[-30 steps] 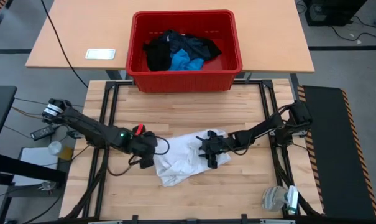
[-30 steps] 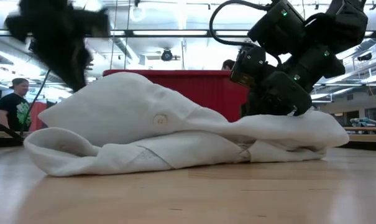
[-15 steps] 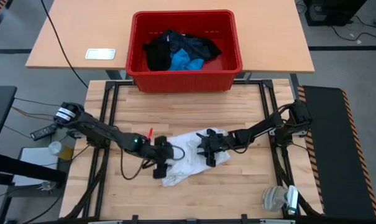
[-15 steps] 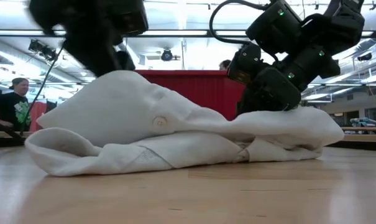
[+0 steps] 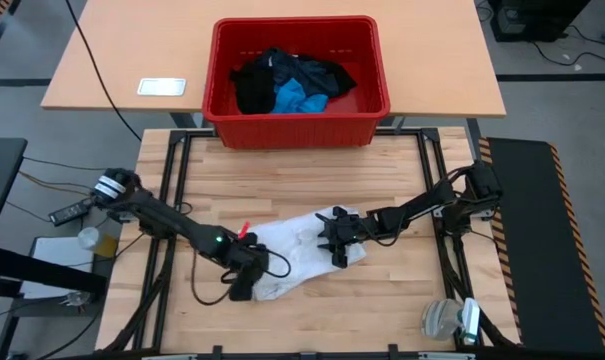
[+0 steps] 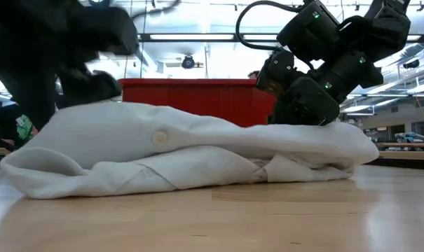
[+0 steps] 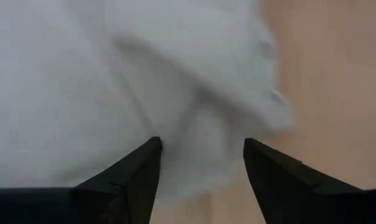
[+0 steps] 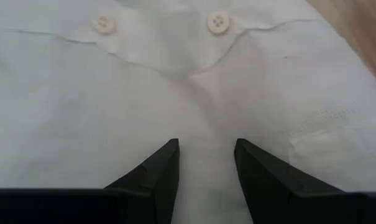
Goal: Fold laundry
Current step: Fold the white polo
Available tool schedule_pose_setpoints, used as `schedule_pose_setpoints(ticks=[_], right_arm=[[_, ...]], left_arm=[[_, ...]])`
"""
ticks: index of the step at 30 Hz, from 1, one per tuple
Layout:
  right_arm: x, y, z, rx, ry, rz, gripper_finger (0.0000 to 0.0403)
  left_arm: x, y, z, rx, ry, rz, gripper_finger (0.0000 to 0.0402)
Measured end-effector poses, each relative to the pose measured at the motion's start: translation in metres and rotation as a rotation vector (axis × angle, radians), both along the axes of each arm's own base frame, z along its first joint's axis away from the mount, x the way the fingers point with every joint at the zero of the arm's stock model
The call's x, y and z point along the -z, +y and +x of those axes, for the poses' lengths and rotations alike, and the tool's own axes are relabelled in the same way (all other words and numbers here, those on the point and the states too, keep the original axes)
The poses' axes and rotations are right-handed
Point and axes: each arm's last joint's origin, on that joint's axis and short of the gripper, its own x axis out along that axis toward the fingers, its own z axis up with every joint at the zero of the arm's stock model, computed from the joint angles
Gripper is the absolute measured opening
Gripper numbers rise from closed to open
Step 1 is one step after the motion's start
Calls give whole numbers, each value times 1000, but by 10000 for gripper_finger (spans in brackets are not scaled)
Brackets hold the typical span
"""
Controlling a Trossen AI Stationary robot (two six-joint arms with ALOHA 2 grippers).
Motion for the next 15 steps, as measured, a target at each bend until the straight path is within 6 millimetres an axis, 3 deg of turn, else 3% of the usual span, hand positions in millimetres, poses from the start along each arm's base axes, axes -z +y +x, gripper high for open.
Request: schedule_pose_setpoints(ticks=[8, 15], right_arm=[[2, -3, -1, 9, 23, -4, 166], [1, -3, -1, 11, 19, -2, 166]], left_arm=[[-49, 2, -20, 43, -41, -22, 233], [-44, -1, -11, -15, -91, 15, 233]])
